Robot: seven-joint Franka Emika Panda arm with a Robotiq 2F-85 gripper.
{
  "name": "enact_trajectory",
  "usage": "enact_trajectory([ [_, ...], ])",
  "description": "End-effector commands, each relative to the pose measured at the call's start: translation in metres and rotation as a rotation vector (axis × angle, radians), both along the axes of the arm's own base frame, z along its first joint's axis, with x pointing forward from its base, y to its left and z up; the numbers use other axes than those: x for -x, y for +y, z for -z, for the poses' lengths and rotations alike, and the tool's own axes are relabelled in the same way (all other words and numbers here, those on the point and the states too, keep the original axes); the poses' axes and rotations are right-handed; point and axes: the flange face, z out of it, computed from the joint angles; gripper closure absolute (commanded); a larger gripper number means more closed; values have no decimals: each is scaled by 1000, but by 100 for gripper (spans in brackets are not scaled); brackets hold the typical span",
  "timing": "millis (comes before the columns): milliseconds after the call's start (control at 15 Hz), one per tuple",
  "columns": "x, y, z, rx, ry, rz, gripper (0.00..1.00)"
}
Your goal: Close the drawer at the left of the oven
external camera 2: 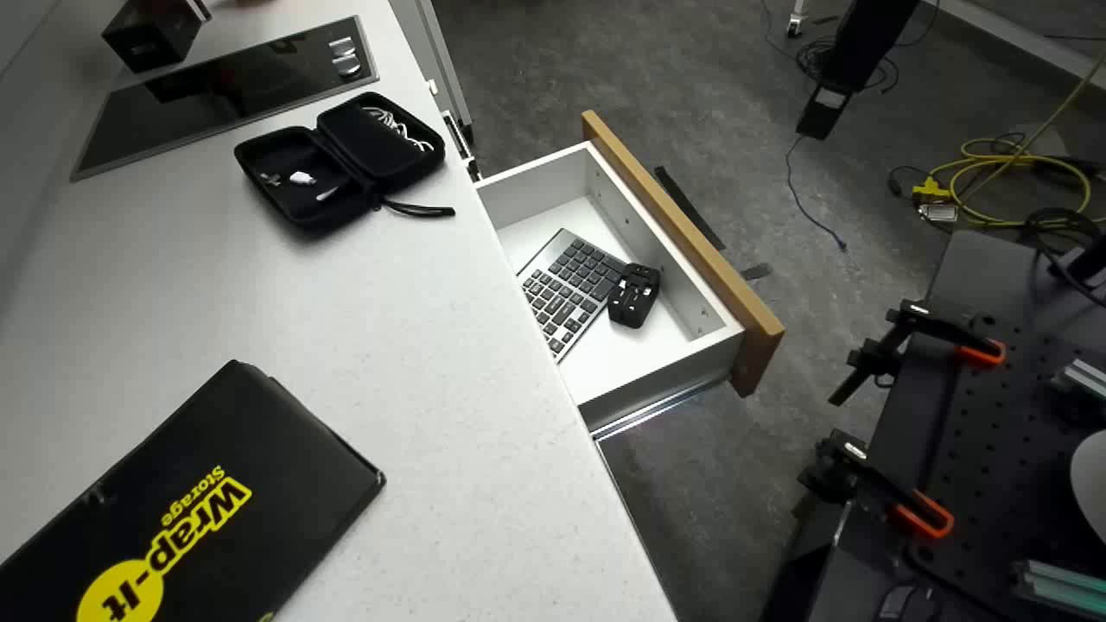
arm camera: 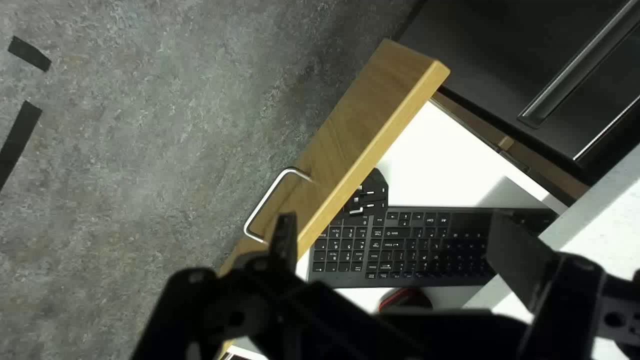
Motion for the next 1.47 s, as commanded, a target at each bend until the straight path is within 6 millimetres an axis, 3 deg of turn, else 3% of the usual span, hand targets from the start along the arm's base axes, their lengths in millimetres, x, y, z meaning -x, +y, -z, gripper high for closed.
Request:
enact_trajectory([
  [0, 0, 0, 0, 0, 2, 0, 0],
  [133, 0, 0, 0, 0, 4, 0, 0],
  [333, -12, -17, 21, 27, 19, 49, 0],
  [800, -29, -124, 100, 147, 14, 290, 0],
  [1000, -42, -158, 125, 173, 14, 384, 0],
  [1133, -47, -166, 126, 141, 48, 418, 0],
  [1200, -34, -154, 124, 153, 34, 377, 0],
  [1400, -45, -163, 130, 154, 41, 398, 0],
])
